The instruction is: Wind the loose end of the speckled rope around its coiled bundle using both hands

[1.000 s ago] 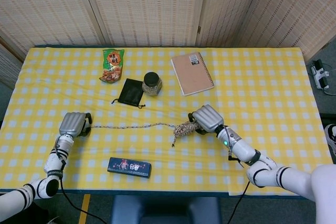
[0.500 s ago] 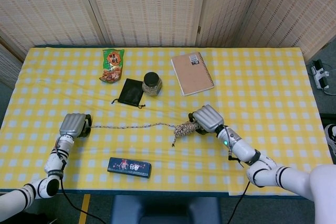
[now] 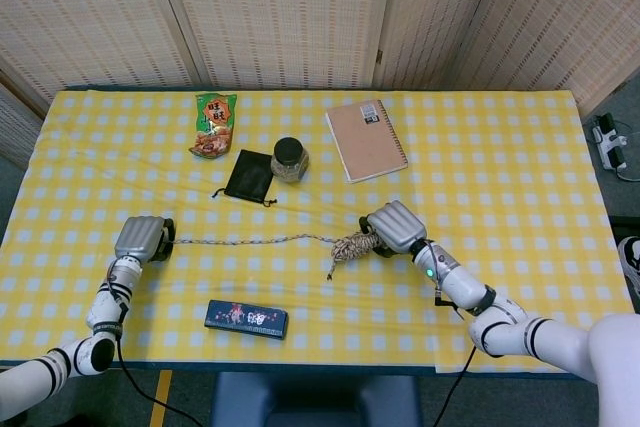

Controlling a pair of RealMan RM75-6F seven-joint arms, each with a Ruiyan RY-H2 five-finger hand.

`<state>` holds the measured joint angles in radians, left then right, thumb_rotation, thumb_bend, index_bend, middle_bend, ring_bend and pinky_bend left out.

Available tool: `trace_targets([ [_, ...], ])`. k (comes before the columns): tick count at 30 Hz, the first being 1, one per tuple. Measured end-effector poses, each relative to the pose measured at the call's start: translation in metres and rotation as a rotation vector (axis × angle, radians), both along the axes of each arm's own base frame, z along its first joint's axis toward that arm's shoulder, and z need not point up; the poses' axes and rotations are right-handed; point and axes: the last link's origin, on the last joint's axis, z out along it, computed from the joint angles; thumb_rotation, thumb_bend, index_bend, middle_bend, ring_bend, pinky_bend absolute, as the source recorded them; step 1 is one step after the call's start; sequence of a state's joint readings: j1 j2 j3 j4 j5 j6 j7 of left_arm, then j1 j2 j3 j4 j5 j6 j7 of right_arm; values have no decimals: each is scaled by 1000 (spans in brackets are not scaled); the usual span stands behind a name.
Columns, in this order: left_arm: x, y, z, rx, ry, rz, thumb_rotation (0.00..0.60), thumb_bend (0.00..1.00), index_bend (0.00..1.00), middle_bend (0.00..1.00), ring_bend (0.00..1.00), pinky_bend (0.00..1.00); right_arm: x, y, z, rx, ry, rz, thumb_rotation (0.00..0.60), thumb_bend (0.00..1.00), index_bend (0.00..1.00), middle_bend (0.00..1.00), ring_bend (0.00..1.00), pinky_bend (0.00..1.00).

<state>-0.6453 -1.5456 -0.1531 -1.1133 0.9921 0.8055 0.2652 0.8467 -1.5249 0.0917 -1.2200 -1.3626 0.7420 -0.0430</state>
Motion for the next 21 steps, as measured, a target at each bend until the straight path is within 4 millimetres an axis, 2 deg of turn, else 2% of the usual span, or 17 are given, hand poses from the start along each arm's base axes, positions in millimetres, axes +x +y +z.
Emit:
trace_targets([
  [5,1,0,-1,6,-8,-8,600,556,625,869,823,791,0,0,0,-2,-12,-3,600,390,806,616,624,492],
  [9,3,0,2,16,-27,-16,600,567,633,875,828,791,1,1,3,-10,-36,-4,600,390,814,619,627,495],
  [15,12,-1,20,49,-40,-60,600,572,637,879,831,792,5,5,12,-23,-112,2,600,391,843,650,664,533],
  [21,33,-7,40,83,-81,-127,600,572,637,880,831,792,15,14,19,0,-226,1,600,390,870,683,692,565],
])
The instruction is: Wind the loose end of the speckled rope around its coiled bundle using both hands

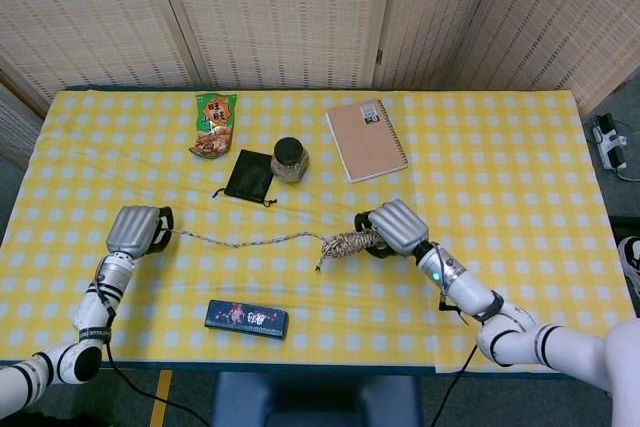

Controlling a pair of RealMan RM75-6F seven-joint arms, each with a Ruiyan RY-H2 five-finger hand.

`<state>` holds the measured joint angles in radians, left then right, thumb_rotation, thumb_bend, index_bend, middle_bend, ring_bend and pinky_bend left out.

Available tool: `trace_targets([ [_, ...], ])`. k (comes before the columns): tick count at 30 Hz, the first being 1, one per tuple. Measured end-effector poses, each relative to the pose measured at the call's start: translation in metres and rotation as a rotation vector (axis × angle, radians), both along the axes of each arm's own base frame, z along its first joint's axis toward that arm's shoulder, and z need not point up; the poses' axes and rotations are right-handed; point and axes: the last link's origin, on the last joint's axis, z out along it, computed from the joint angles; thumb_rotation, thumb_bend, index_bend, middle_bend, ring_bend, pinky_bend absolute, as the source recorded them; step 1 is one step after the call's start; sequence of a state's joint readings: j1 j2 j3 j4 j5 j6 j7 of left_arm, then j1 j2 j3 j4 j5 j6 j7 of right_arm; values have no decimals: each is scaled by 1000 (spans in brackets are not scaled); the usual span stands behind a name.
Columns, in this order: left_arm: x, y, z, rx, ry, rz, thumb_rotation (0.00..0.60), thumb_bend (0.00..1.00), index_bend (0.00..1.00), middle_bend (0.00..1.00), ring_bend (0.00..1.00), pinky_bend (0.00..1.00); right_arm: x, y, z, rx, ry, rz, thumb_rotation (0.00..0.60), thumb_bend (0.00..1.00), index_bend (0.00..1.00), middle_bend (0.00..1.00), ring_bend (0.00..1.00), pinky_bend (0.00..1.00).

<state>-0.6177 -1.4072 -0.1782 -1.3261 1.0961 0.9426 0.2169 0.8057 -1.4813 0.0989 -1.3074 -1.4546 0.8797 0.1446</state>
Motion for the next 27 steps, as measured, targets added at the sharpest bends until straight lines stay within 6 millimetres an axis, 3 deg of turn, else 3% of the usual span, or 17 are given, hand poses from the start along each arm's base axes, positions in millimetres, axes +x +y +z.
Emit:
trace_targets([
  [6,35,-6,22,13,-48,-80,600,572,637,880,832,792,24,21,-1,58,-114,51,600,391,900,726,758,633],
  [14,102,-14,51,2,-160,-204,600,572,637,881,832,792,53,37,-14,67,-151,111,600,391,920,748,781,674],
  [22,161,-31,60,-45,-241,-328,600,572,637,881,832,792,77,40,-36,44,-218,58,600,391,942,764,793,694],
  [27,182,-41,59,-74,-268,-377,600,573,637,881,830,792,92,39,-53,38,-277,-1,600,391,947,770,794,703],
])
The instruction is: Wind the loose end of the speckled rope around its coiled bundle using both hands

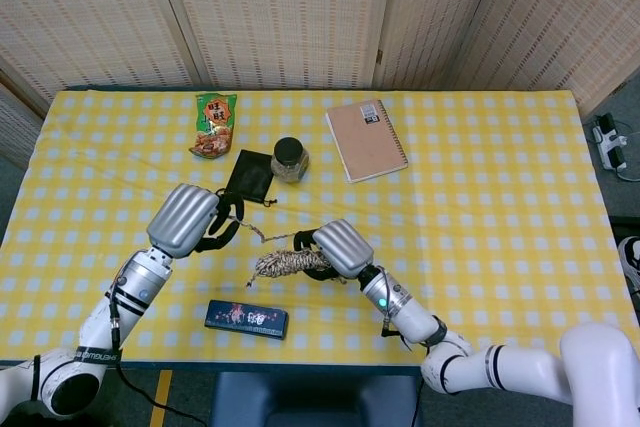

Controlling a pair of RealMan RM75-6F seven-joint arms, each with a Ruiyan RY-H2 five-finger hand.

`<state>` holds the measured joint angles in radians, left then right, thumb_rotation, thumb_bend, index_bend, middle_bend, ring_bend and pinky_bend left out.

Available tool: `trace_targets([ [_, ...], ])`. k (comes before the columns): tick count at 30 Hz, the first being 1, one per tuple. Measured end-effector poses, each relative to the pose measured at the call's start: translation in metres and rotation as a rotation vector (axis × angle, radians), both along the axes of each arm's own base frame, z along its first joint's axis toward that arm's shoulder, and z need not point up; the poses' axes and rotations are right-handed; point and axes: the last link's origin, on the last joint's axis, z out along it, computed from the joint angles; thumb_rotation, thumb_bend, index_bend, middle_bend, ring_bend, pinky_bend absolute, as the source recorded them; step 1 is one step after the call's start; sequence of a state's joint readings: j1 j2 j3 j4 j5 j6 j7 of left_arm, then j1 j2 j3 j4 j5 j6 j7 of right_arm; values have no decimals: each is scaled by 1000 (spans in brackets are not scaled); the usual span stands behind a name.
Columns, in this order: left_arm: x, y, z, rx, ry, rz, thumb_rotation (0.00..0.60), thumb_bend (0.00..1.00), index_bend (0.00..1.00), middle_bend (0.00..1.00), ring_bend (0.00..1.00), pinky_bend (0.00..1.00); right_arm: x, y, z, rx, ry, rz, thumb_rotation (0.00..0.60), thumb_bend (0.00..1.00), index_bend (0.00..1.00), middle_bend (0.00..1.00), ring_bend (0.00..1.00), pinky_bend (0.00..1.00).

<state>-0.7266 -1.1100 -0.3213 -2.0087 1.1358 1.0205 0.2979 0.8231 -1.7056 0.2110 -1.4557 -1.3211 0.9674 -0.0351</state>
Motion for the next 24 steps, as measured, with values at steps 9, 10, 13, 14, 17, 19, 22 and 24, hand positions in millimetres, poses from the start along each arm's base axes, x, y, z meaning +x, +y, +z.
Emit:
trace_targets([
  [9,2,-16,-7,-58,-23,-18,600,573,637,881,829,792,24,-5,-25,-76,-175,-135,600,391,958,781,812,722],
  [10,-1,-17,-8,-65,-25,-16,600,573,637,881,828,792,25,-7,-25,-93,-198,-151,600,391,959,781,813,724],
  [13,-9,-22,-7,-79,-37,-7,600,575,637,881,827,792,26,-14,-25,-146,-280,-198,600,391,959,781,815,726],
  [14,-12,-24,-7,-81,-41,-4,600,576,637,880,827,792,27,-16,-25,-159,-315,-213,600,391,960,782,815,726],
  [17,-26,-29,-6,-89,-56,11,600,578,637,881,827,792,29,-19,-25,-185,-410,-245,600,391,960,782,815,726],
  [19,-37,-32,-5,-94,-66,28,600,579,637,881,827,792,30,-21,-24,-189,-473,-261,600,391,961,782,815,726],
  [22,-58,-34,-4,-93,-57,50,600,580,637,880,827,792,32,-24,-22,-180,-579,-290,600,391,962,783,816,726],
  [24,-70,-34,-4,-90,-37,61,600,580,637,881,827,792,32,-27,-20,-166,-652,-310,600,391,962,783,816,726],
])
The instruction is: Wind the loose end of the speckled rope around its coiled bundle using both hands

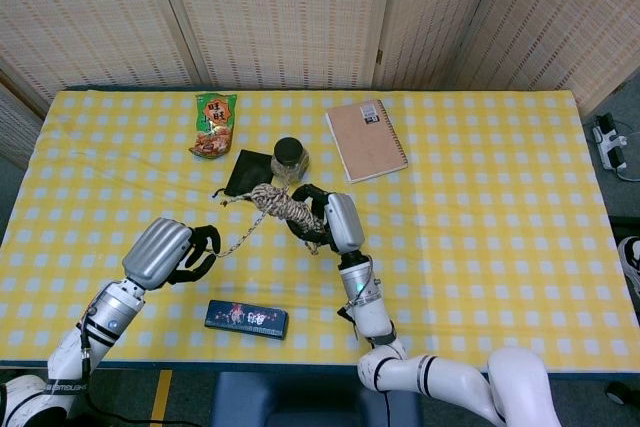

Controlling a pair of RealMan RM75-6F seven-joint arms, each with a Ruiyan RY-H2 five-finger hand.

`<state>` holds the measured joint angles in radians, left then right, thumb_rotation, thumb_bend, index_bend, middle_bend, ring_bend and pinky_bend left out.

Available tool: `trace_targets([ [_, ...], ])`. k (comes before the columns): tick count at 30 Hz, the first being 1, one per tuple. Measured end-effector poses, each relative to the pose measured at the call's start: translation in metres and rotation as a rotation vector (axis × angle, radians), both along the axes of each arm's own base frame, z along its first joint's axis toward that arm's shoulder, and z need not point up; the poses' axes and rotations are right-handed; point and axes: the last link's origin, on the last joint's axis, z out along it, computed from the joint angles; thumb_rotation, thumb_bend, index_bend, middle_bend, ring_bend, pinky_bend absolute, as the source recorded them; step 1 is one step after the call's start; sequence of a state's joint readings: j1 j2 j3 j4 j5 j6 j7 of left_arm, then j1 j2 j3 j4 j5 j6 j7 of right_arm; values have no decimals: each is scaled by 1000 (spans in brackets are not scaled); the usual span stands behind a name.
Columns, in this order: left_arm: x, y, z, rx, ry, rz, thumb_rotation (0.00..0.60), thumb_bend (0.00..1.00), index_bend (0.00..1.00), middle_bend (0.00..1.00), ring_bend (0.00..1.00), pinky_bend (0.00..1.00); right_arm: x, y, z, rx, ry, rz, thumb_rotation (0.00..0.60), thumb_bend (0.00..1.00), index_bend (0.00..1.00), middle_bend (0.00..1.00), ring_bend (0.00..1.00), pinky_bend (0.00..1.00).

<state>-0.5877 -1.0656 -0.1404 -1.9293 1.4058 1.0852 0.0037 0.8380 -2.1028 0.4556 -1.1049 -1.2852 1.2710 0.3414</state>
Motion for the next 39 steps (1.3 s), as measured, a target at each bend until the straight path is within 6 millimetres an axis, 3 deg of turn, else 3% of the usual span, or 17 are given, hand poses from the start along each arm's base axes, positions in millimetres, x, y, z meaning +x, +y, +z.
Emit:
trace_targets([
  [8,-45,9,-4,-10,61,102,600,580,637,881,826,792,-5,-11,19,66,-246,-20,600,391,962,783,816,726],
  [19,-82,35,-13,-13,98,227,600,580,640,881,825,792,-22,-15,55,125,-354,-9,600,391,962,784,824,733],
  [29,-101,57,-16,13,158,309,600,580,642,880,825,792,-35,-12,72,190,-404,49,600,391,962,785,830,734],
  [39,-97,71,-20,60,244,291,600,580,643,881,821,792,-47,-4,80,235,-344,158,600,391,962,786,821,736],
])
